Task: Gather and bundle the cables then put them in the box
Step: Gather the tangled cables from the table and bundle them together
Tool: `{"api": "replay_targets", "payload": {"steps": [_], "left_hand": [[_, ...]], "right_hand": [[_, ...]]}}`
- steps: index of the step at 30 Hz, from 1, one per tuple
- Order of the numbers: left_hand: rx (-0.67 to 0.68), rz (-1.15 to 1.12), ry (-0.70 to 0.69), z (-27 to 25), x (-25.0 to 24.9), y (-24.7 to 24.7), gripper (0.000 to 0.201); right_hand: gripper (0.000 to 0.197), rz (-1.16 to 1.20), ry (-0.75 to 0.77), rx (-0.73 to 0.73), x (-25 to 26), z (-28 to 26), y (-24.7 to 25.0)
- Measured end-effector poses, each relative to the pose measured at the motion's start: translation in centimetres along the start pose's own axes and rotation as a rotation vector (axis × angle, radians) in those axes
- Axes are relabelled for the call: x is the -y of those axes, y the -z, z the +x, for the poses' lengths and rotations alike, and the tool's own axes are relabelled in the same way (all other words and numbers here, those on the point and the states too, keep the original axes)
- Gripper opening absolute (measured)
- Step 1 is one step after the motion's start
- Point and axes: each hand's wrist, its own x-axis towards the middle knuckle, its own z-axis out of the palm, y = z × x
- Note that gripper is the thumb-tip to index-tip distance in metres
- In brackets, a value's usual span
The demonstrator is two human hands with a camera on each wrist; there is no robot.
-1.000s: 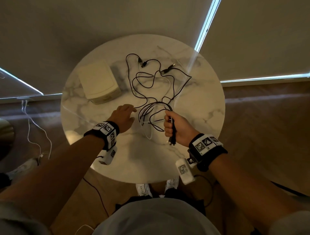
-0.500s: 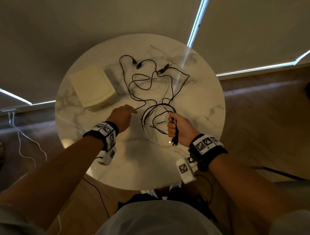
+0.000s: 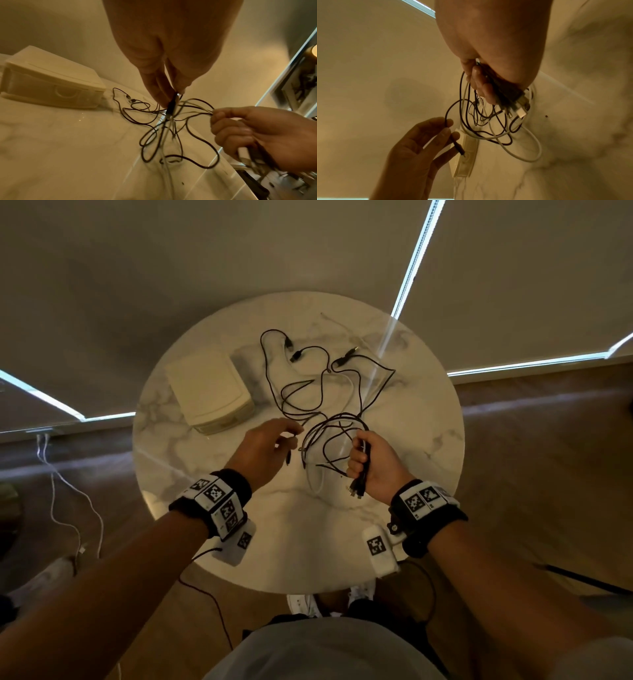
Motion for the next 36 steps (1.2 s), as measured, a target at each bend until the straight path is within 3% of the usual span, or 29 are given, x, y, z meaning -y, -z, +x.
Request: {"api": "replay_targets", "payload": {"steps": [6, 13, 18, 23, 36], "left_hand": [[0.061, -0.02, -0.019, -3.2, -2.3, -2.3, 0.014], [0.134, -0.016, -0.038, -5.7, -2.8, -4.5, 0.011], [0.047, -0.1, -0.055, -6.4, -3.7, -4.9, 0.011], [-0.078, -0.276, 0.034, -5.6, -4.5, -4.3, 0.016], [0.026, -0.142, 0.029, -7.0, -4.9, -6.2, 0.021]], "right_hand": [[0.032, -0.091, 0.009, -0.004, -1.3, -0.7, -0.2], [0.038, -0.037, -0.025, 0.011, -2.7, -1.9, 0.4], [0.04, 0.079, -0.06, 0.027, -2.5, -2.3, 1.2], [0.042, 0.171, -0.041, 0.14, -1.9, -2.9, 1.8], [0.036, 0.093, -0.031, 0.124, -2.5, -3.2, 1.8]]}}
